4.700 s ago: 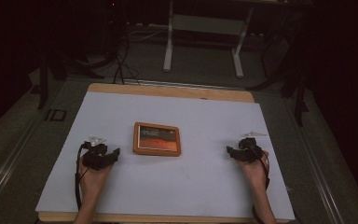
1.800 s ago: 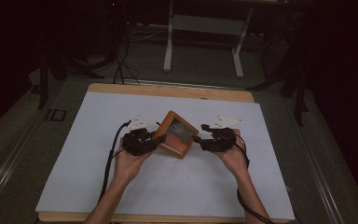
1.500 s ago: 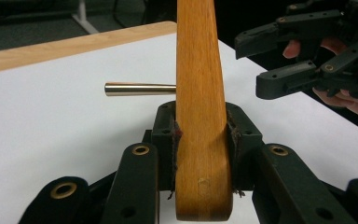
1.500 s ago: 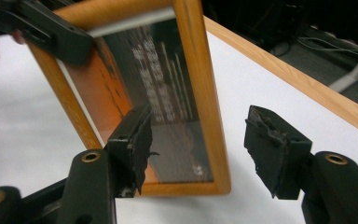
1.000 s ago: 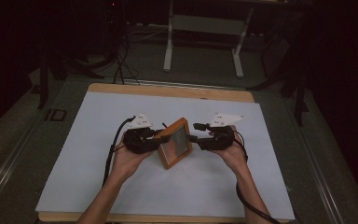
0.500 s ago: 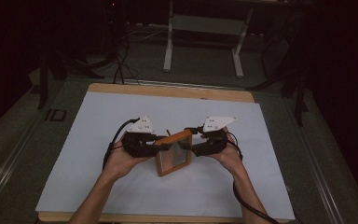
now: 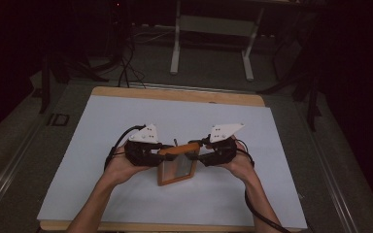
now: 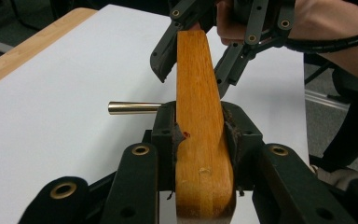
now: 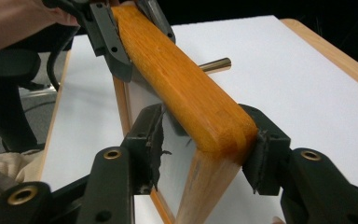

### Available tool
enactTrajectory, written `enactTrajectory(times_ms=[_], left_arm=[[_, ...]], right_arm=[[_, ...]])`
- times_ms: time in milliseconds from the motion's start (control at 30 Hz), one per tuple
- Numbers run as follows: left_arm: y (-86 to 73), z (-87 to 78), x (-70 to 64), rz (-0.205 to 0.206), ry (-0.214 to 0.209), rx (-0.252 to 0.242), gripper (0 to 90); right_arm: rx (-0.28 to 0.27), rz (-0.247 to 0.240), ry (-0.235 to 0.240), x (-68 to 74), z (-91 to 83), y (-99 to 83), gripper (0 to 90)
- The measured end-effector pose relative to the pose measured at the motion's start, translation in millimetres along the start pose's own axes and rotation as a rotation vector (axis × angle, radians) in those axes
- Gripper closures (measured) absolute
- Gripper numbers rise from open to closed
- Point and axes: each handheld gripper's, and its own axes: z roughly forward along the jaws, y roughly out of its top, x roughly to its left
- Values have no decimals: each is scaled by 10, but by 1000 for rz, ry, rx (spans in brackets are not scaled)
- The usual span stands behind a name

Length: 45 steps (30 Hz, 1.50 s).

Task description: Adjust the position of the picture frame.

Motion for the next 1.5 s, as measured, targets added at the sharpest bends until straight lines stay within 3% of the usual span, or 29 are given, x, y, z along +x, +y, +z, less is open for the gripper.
enactTrajectory(times_ms=[367, 533, 900, 1167, 1300, 1500], left_arm=[[-54, -24, 38, -6, -44, -22, 647], [-80, -36, 61, -29, -90, -47, 634], [-114, 31, 97, -54, -132, -72, 626], [-211, -8, 65, -62, -64, -109, 511], [-389, -107, 78, -107, -30, -151, 437], [-716, -52, 55, -149, -19, -128, 452]], right_arm=[[-20, 28, 1, 118, -55, -31, 620], [-42, 51, 22, 151, -73, -70, 646], [-52, 92, 24, 189, -124, -131, 657], [-63, 68, 34, 213, -118, -131, 683], [-75, 61, 46, 200, -130, -166, 684], [-85, 61, 54, 171, -118, -168, 683]])
